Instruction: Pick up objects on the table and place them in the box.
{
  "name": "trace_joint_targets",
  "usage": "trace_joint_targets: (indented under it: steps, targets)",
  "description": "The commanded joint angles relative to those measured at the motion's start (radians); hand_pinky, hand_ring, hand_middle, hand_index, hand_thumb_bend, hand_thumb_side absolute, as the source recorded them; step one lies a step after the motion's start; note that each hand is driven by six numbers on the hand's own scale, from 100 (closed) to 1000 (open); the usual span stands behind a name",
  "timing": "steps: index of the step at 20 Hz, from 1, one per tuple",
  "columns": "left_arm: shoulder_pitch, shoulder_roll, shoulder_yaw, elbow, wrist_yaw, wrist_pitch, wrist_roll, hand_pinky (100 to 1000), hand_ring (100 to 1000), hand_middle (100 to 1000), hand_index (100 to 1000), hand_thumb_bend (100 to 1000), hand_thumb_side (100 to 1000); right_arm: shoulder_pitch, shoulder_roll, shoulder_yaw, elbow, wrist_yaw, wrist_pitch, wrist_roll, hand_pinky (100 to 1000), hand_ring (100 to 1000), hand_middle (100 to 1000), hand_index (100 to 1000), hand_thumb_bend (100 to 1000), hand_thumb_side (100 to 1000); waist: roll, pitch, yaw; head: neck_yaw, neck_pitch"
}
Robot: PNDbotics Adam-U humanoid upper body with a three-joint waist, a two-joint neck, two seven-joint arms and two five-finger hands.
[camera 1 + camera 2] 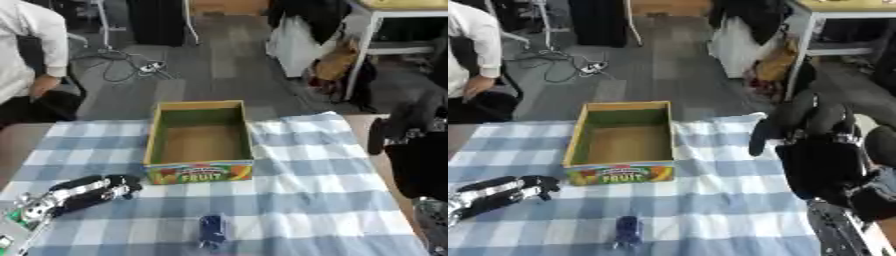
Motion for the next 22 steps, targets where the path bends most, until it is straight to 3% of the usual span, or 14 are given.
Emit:
trace_joint_targets:
  steps: [1,13,19,22]
  targets:
    - [-0.026,0.001,0.006,-0.001,0.015,-0.011,-0.022,1000,844,1000,902,254,995,-0.016,-0.009,-0.004,-0.011,0.004,-0.268,0.271,523,639,656,691,100,785,-0.001,-0.010,-0.002,0.008,0.003]
    - [-0.048,-0.046,0.006,0.029,-0.018,-0.054,-0.030,1000,850,1000,905,287,975,-0.021,-0.007,0.001,-0.011,0.003,-0.268,0.284,524,639,657,691,100,788,-0.002,-0.008,-0.006,0.007,-0.006]
    - [-0.071,-0.077,-0.001,0.038,-0.112,-0.102,0.014,1000,861,1000,913,297,950,-0.023,-0.006,0.007,-0.011,0.000,-0.272,0.301,524,639,657,691,100,790,-0.004,-0.006,-0.007,0.006,-0.028]
    - [-0.091,-0.086,-0.009,0.012,-0.199,-0.158,0.063,964,865,1000,928,317,901,-0.023,-0.006,0.009,-0.011,-0.003,-0.273,0.307,524,639,657,691,100,790,-0.004,-0.006,-0.008,0.007,-0.035]
